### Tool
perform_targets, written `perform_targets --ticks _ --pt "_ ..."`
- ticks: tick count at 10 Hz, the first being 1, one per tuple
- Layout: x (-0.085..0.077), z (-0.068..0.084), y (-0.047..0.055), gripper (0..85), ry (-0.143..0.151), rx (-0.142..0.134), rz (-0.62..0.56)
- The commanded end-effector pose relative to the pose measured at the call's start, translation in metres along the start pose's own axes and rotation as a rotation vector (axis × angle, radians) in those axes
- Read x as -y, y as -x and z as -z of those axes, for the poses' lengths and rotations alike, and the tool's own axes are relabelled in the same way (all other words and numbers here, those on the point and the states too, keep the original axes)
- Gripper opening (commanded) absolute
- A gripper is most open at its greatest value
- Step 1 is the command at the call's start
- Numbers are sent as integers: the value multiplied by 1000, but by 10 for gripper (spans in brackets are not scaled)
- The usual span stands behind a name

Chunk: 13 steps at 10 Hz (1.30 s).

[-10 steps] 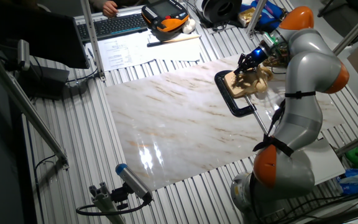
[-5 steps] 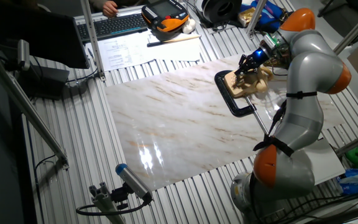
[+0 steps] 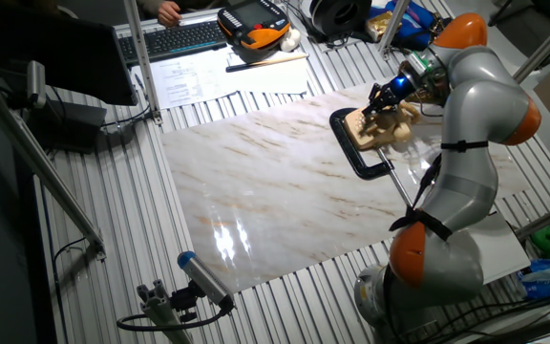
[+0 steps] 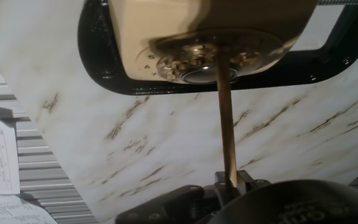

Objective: Dial a number on an old rotary phone

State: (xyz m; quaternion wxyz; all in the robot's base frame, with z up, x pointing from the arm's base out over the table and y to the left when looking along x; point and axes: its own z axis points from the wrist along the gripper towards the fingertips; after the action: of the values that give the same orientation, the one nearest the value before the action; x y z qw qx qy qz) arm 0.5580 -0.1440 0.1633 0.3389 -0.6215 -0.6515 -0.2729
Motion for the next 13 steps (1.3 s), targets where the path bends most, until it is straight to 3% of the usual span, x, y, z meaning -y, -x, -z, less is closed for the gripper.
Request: perform_targets --ticks 1,4,10,13 --pt "1 1 1 0 0 -4 1" --pt "8 -4 -5 0 20 5 -10" --pt "20 -25 -8 0 89 -29 12" --pt "18 -28 -9 0 93 -35 34"
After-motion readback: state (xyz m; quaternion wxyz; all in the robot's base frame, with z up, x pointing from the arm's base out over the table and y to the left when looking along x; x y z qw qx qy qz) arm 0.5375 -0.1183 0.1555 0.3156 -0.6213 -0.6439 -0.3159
